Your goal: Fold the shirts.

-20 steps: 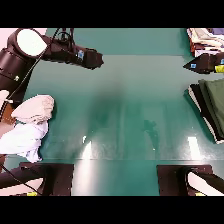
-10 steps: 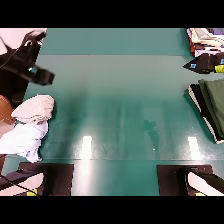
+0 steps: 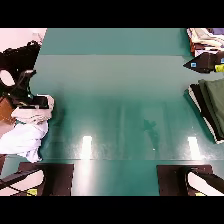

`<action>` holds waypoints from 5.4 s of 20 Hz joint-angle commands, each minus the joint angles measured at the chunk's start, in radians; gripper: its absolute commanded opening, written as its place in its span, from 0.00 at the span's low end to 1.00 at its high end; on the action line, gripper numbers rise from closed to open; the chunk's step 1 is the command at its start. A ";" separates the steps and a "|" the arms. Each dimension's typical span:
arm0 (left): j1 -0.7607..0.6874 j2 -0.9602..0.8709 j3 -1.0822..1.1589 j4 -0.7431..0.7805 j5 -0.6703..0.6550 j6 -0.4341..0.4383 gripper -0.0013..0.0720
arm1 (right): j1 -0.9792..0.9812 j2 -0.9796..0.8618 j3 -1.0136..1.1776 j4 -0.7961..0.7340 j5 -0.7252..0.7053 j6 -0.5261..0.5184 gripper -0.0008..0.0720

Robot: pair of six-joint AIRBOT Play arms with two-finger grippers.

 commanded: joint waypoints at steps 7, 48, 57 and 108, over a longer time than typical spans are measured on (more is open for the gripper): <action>0.011 0.090 0.126 -0.034 -0.093 -0.027 0.05 | 0.001 0.004 0.002 0.010 -0.034 0.001 0.03; -0.425 -0.243 0.098 -0.478 -0.068 0.026 0.75 | 0.001 0.174 0.000 0.000 -0.303 0.001 0.03; -0.446 -0.228 0.055 -0.554 -0.008 0.079 0.05 | 0.001 0.174 0.000 -0.011 -0.249 0.001 0.03; -0.279 0.253 1.005 -0.595 -0.026 0.038 0.05 | 0.160 0.085 0.297 -0.055 -0.086 -0.025 0.03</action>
